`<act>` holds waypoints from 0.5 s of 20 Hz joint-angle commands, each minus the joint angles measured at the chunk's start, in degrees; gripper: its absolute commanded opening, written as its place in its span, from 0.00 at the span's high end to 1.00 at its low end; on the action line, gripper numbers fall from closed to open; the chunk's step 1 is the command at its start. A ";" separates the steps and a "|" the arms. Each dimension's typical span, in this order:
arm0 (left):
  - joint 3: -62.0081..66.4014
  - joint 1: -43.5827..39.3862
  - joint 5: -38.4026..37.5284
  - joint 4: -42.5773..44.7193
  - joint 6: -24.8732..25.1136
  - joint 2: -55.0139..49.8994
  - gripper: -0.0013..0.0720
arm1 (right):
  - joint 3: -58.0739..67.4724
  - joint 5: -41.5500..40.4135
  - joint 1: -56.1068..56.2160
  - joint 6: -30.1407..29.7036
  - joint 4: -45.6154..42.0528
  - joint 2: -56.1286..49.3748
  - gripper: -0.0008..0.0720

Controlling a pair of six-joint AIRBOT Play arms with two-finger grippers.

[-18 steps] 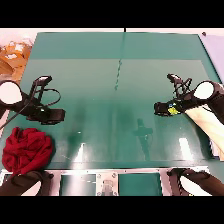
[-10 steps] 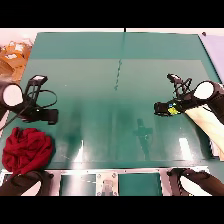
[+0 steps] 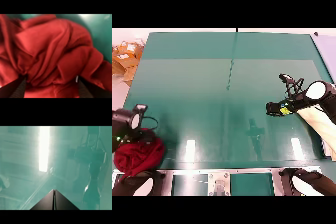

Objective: Fold the shirts.

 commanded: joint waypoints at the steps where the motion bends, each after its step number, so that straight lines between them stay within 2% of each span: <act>1: -5.05 3.63 6.80 -4.31 5.14 -0.68 0.16 | -0.02 0.02 0.02 0.00 0.02 0.04 0.96; 2: -4.79 3.80 6.95 -5.46 6.99 -0.68 0.19 | -0.02 0.02 0.00 0.00 0.00 0.04 0.96; 3: -3.98 3.78 6.14 -5.62 8.61 -0.68 0.72 | -0.02 0.00 0.00 0.00 0.00 0.02 0.96; 4: -2.38 3.78 5.27 -5.62 10.05 -0.68 0.95 | -0.02 0.02 0.00 0.00 0.00 0.04 0.96; 7: 6.91 3.78 1.95 -6.10 12.11 -0.66 0.95 | -0.02 0.02 0.00 0.00 0.00 0.04 0.96; 10: 22.71 2.43 -0.66 -15.67 17.92 -0.66 0.95 | -0.02 -0.02 0.00 0.00 0.02 0.04 0.96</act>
